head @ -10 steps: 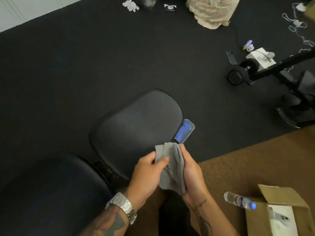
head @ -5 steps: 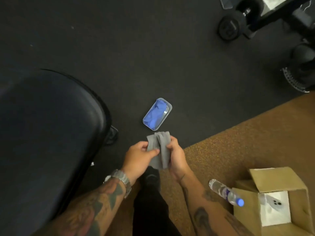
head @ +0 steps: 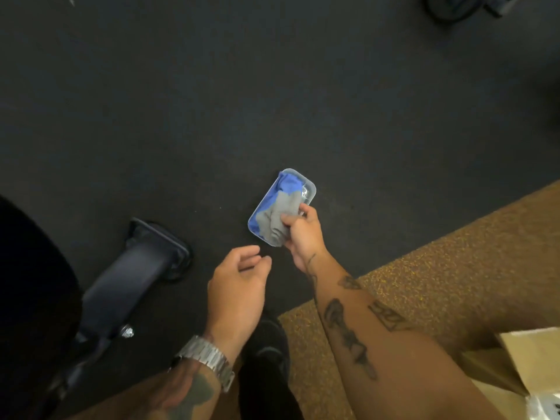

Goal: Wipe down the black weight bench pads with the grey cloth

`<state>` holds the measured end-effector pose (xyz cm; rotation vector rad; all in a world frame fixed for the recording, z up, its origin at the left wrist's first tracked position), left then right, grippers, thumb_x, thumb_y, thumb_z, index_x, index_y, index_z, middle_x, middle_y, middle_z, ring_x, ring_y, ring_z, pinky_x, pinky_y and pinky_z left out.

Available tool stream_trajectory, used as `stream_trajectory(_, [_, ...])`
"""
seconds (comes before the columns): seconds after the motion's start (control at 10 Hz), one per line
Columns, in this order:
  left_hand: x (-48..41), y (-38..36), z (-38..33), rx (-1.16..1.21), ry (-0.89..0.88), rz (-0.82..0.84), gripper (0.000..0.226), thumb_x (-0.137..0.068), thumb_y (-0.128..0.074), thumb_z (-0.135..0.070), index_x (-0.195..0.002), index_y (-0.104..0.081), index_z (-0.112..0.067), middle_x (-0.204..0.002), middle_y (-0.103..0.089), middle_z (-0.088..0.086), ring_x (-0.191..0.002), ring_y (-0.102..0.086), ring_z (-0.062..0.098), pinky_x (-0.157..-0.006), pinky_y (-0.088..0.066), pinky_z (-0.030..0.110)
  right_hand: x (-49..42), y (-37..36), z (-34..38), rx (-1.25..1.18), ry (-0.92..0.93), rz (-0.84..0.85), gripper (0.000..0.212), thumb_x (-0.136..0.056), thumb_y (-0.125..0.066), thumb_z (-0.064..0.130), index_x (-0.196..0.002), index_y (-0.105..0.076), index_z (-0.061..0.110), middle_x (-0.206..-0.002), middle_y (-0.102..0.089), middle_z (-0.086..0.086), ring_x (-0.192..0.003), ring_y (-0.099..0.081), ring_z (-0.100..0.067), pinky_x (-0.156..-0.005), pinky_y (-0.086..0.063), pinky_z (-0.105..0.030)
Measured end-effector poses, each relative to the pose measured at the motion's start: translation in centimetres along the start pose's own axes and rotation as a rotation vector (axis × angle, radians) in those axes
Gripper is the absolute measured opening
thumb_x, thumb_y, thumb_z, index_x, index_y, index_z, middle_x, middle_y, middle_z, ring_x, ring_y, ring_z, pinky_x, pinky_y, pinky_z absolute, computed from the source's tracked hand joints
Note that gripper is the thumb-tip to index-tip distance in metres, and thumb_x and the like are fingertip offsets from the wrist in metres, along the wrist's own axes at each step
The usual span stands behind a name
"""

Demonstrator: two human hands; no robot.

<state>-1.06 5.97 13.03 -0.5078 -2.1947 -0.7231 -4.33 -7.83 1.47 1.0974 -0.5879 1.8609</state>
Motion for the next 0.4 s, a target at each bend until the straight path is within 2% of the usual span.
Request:
stream_trajectory(0.1, [-0.5,-0.1,0.6,0.028,0.007,0.002,0.015,-0.083,-0.072,-0.023,-0.093,-0.069,-0.033,-0.091,-0.073,-0.01,-0.082,-0.066,-0.005,-0.083,-0.048,0.022,-3.0,-1.0,-1.3,0.023,-0.012,-0.072,0.053,-0.087,-0.057,0.013,-0.136,-0.039,0.025,-0.133,-0.055,-0.007,-0.116,-0.06,-0.029,-0.097,-0.052,-0.054])
stream_trajectory(0.2, [-0.9,-0.2,1.2,0.01,0.009,0.01,0.017,-0.084,-0.071,-0.024,-0.1,-0.069,-0.03,-0.094,-0.072,-0.011,-0.08,-0.064,-0.01,-0.076,-0.045,0.013,-3.3,-1.0,-2.5,0.194,-0.067,-0.162,0.054,-0.091,-0.055,0.021,-0.141,-0.034,0.021,-0.137,-0.05,-0.007,-0.117,-0.055,-0.027,-0.1,-0.05,-0.047])
stream_trajectory(0.3, [-0.9,-0.1,1.5,-0.063,-0.044,0.048,0.022,-0.086,-0.069,-0.027,-0.108,-0.068,-0.029,-0.101,-0.071,-0.012,-0.081,-0.062,-0.014,-0.065,-0.041,0.001,-1.8,-0.2,-2.3,0.382,-0.028,-0.172,0.046,-0.097,-0.049,0.02,-0.141,-0.037,0.016,-0.134,-0.053,-0.01,-0.109,-0.053,-0.024,-0.092,-0.047,-0.036])
stream_trajectory(0.4, [0.5,0.1,-0.1,-0.224,-0.12,0.099,0.029,-0.088,-0.067,-0.029,-0.116,-0.065,-0.027,-0.11,-0.067,-0.01,-0.099,-0.063,0.002,-0.08,-0.044,0.011,1.4,0.8,-0.8,0.551,0.004,-0.13,0.044,-0.098,-0.045,0.016,-0.141,-0.04,0.016,-0.136,-0.053,-0.009,-0.116,-0.052,-0.025,-0.093,-0.043,-0.033])
Point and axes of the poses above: each hand's wrist, its own x-axis away from the middle knuckle, its own y-axis out of the back of the hand, z = x × y, the point moved 2 cm from there along -x, towards the middle knuckle
